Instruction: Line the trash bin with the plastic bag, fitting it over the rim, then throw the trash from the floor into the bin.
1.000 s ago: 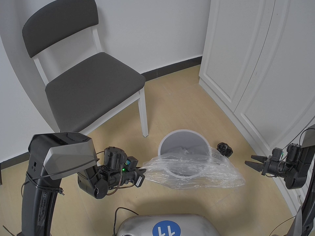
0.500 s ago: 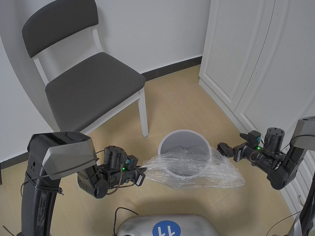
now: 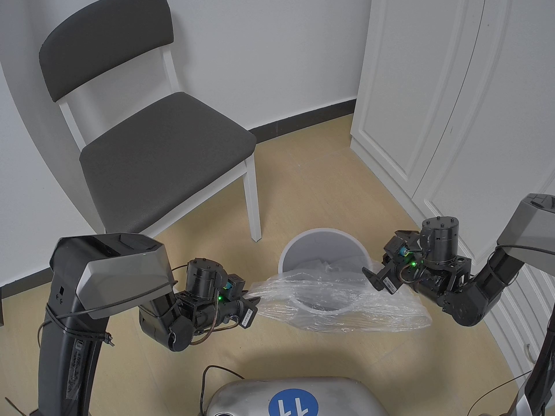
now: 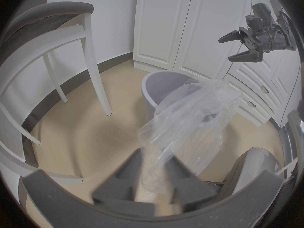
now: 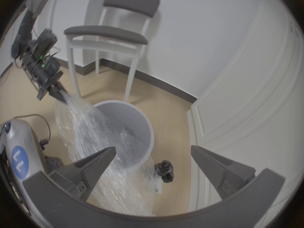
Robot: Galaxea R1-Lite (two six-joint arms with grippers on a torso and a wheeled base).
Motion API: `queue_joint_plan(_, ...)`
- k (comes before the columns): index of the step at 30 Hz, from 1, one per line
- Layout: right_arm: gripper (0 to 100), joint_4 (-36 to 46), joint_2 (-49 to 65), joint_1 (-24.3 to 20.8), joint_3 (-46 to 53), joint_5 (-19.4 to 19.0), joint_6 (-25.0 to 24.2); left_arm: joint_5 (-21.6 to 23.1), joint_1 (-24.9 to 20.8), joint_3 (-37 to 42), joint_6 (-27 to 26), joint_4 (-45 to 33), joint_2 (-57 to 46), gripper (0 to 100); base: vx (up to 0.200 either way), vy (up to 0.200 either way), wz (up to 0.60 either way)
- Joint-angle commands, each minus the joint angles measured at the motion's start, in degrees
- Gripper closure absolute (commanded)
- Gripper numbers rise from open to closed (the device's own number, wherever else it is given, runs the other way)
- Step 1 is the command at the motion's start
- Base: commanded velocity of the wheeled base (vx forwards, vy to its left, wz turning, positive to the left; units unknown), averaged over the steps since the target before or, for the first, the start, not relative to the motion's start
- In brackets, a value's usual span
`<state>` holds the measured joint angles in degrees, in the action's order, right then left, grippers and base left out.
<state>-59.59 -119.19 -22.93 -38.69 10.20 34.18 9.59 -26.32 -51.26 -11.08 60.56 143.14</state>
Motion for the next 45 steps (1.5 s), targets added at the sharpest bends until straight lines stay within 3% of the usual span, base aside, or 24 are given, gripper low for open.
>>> queue_joint_plan(1, 0, 1.49, -4.12, -2.38, -2.7, -0.01, 1.76, -1.16, -0.31, -0.07, 0.01, 0.26, 0.12, 0, 0.0, 0.0, 0.0)
queue_joint_plan(39, 0, 1.58, -15.29, -1.42, -4.37, -0.18, 2.47, 0.86, 0.13, 3.8, -0.7, 1.22, -4.1, 0, 0.0, 0.0, 0.0)
queue_joint_plan(40, 100, 1.58, -15.37, -1.33, -4.55, -0.18, 2.56, 0.86, 0.13, 3.8, -0.7, 1.22, -4.1, 0, 0.0, 0.0, 0.0)
queue_joint_plan(45, 100, 1.58, -15.2, -1.33, -6.13, -0.71, 2.47, 0.86, 0.22, 3.54, -0.7, 1.22, -4.01, 0, 0.0, 0.0, 0.0)
